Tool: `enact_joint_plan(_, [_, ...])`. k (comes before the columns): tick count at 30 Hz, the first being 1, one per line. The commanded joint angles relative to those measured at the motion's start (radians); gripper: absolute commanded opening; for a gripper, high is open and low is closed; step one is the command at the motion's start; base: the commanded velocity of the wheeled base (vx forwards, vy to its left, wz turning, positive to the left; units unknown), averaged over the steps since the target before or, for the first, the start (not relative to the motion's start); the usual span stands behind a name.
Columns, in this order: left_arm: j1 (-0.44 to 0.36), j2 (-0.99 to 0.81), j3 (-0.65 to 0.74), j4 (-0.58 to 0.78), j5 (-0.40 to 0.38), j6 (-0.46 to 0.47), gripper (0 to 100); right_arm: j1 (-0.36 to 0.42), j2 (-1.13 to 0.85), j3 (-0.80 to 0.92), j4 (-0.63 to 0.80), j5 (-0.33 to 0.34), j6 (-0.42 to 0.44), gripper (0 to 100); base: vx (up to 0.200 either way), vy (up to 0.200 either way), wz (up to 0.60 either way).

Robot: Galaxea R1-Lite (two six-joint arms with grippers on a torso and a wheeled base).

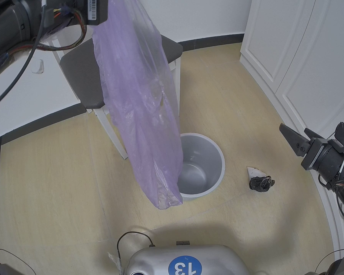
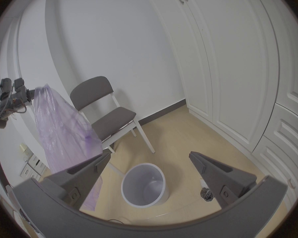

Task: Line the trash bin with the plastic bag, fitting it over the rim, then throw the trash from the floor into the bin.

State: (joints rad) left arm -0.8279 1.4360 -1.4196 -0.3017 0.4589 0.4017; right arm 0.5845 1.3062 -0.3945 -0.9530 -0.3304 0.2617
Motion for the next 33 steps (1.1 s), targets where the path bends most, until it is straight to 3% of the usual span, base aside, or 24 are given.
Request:
enact_joint_plan(1, [-0.037,0.003,-0.025,0.019,0.004,0.003,0,0.005,0.045,0.008,-0.004,-0.001,0.002,100,0.000,0.000,0.00])
enact_joint_plan(12, [-0.068,0.058,-0.206,0.147,0.032,0.023,0,0.075,0.084,0.034,-0.010,-0.001,0.047,100,0.000,0.000,0.00])
enact_joint_plan(31, [-0.004,0.024,-0.206,0.223,0.043,0.088,0,0.097,0.015,0.052,-0.010,-0.006,0.039,100,0.000,0.000,0.00])
enact_joint_plan(33, [0.016,0.018,-0.200,0.227,0.043,0.141,0,0.097,-0.007,0.068,-0.009,-0.004,0.037,100,0.000,0.000,0.00])
